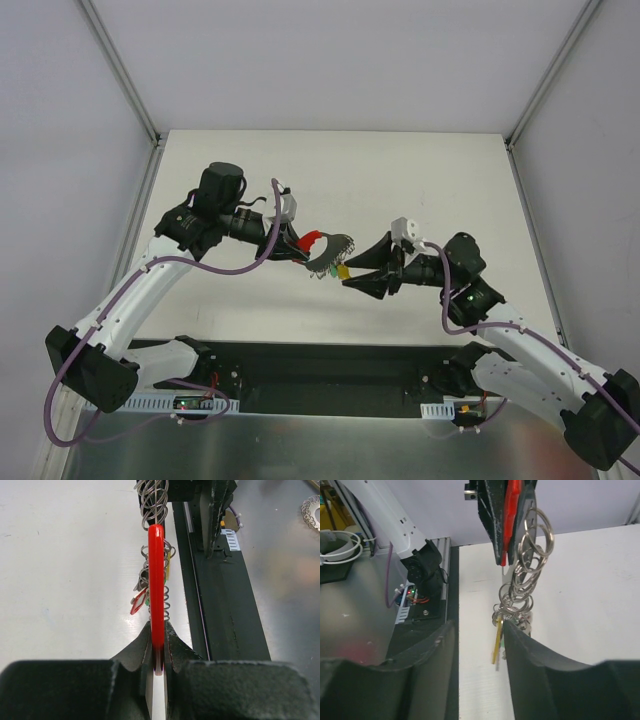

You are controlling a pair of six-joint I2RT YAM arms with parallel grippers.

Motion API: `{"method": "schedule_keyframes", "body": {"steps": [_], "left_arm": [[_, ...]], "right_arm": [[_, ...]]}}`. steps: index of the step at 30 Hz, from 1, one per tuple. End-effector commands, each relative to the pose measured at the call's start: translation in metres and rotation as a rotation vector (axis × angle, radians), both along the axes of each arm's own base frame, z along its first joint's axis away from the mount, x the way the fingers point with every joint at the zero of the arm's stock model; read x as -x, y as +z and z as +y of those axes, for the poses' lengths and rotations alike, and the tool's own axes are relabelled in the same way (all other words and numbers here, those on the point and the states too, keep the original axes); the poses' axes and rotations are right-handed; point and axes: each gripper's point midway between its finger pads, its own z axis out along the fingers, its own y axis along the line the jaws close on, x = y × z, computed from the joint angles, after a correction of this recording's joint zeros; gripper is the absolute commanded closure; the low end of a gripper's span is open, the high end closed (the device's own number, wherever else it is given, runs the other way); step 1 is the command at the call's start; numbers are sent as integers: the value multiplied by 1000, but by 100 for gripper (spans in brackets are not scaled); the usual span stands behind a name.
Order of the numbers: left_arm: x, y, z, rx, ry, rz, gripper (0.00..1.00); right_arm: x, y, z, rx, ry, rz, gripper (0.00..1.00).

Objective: Remove the keys from the keyring

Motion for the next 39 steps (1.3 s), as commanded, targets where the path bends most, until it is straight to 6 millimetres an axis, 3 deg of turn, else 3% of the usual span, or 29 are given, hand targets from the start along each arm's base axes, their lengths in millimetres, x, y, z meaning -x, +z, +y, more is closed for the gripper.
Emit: {"method": "schedule_keyframes", "body": {"steps": [1,3,7,14,18,35,37,39], "left_arm": [[1,8,-3,38,-31,-43,100],[2,9,-3,41,-35,-42,100],[2,10,-4,44,-38,-40,100],[4,11,-3,48,-41,-44,100],[4,10,-2,42,-33,-48,100],[-3,7,-1,21,2,-57,100],[-3,7,-1,20,5,-60,100],[-3,6,-1,18,6,-62,100]], "right_arm": [[-14,23,0,-36,-83,-58,58],[-29,22,-1,-30,-173,-34,66],[-42,18,1,-24,-241,-7,67],[-39,15,10,-12,-217,24,67],[-41,17,11,-13,-238,28,73],[-47,9,-5,58,-384,-17,72],[-47,8,-4,63,-380,-22,84],[-48,7,-2,68,-378,-23,87]]}}
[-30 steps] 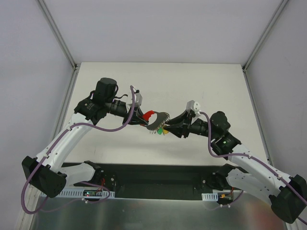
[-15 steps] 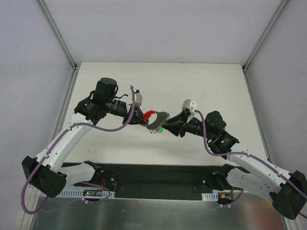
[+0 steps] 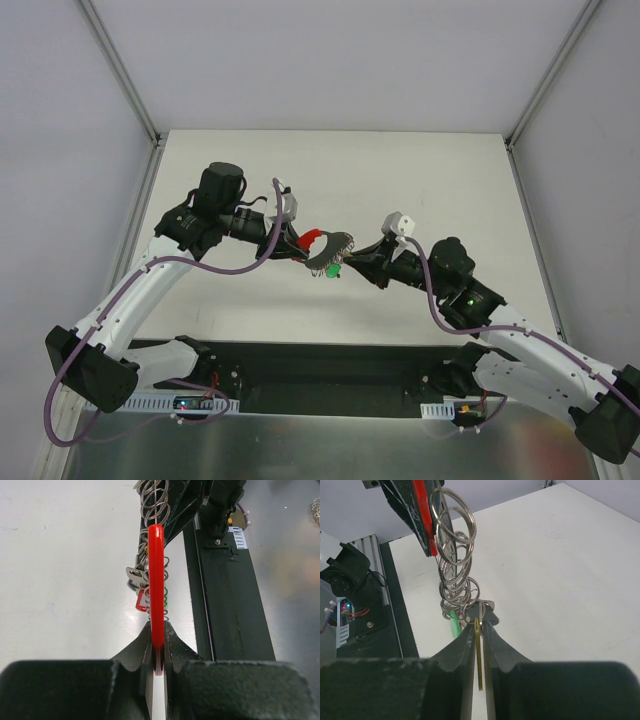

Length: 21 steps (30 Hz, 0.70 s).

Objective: Remove the keys from the keyring

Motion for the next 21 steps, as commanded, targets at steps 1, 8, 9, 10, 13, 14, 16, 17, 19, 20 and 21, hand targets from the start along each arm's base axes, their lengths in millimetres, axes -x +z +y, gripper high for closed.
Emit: {"method": "schedule_keyframes", "body": {"steps": [1,8,9,10,13,14,16,17,19,20,21], "left_arm": [[1,8,-2,32,-16,-53,100],[0,7,-2,28,-12,-51,100],[-1,7,-2,28,-12,-51,100],[-1,7,-2,29,-12,-52,100],[-2,6,-2,25,-8,-49,100],[-2,5,-2,21,-3,-49,100],[-4,5,-1,17,5,-55,100],[-3,5,-1,16,8,-57,100],[-4,6,0,13,17,-65,100],[-4,6,0,12,19,-63,100],[-5,7,0,12,22,-65,100]], "right_arm": [[-2,26,2,-31,-7,-64,87],[-5,29,4,-26,-16,-75,82],[-5,31,5,-27,-13,-76,81],[-4,29,7,-25,-12,-74,80],[-5,29,7,-21,-16,-81,96],[-9,30,3,-24,-54,-83,99],[-16,22,-4,-10,-111,-67,99],[-24,23,-13,-8,-181,-70,97],[-30,15,-24,14,-248,-59,96],[-33,15,-28,15,-277,-61,96],[-29,18,-29,11,-264,-73,99]]}}
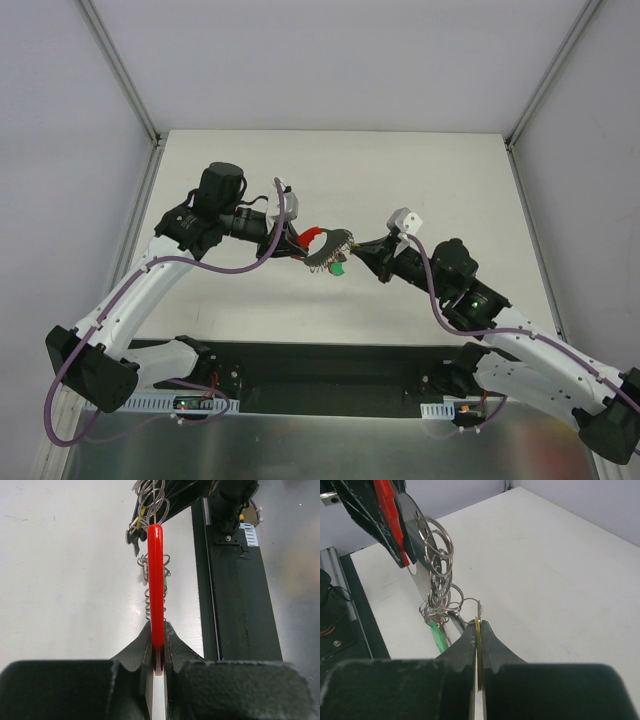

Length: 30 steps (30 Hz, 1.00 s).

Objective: Remove the keys from the keyring

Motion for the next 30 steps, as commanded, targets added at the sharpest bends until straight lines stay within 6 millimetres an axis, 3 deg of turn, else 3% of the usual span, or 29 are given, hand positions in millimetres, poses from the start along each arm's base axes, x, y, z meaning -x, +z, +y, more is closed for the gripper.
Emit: {"method": "schedule_keyframes", "body": {"steps": [1,3,8,12,20,23,26,30], "left_arm": [[1,11,-1,33,-10,-54,100],[-1,11,-1,27,0,-52,100],[0,14,-3,38,-11,-46,100],[3,15,-11,48,-36,19,100],[6,16,-10,50,-39,4,100],[5,16,-11,50,-42,13,100],[4,15,-11,46,-38,13,100],[5,16,-11,48,-37,8,100]], "right_arm": [[-8,16,-18,-18,-94,-62,99],[4,15,-9,-15,-10,-59,99],[8,-1,0,12,37,-2,98],[23,9,12,-24,145,-3,82],[17,24,15,-86,125,-51,68],[8,20,13,-76,79,-48,69],[2,13,10,-52,48,-57,76],[-3,5,8,-41,20,-63,76]]}}
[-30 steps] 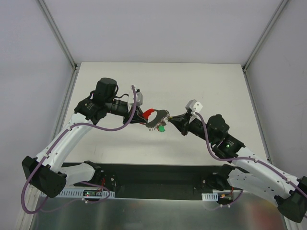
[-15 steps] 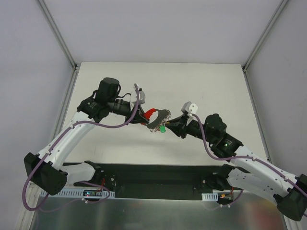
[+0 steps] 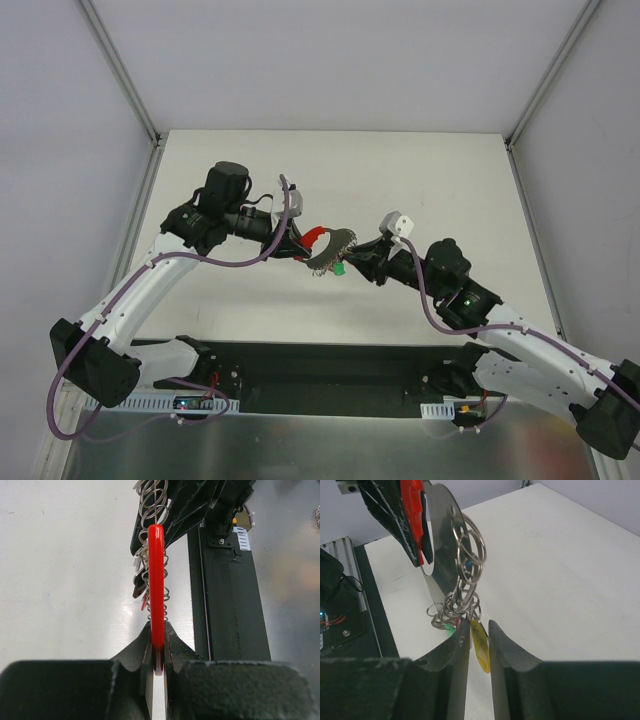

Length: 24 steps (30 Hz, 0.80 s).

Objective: Remove the keys from the keyring

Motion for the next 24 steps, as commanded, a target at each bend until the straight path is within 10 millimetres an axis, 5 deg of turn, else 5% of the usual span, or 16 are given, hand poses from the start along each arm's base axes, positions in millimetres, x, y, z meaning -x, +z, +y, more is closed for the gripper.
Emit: {"method": "schedule_keyframes", "body": {"steps": [1,24], "left_arm": [[5,21,-5,58,-43,-56,100],[-1,15,-8,44,-36,-35,100]], "right_arm": [[-11,7,-1,-31,-47,-55,76],[-14,13,16,-67,13,-132,61]]}}
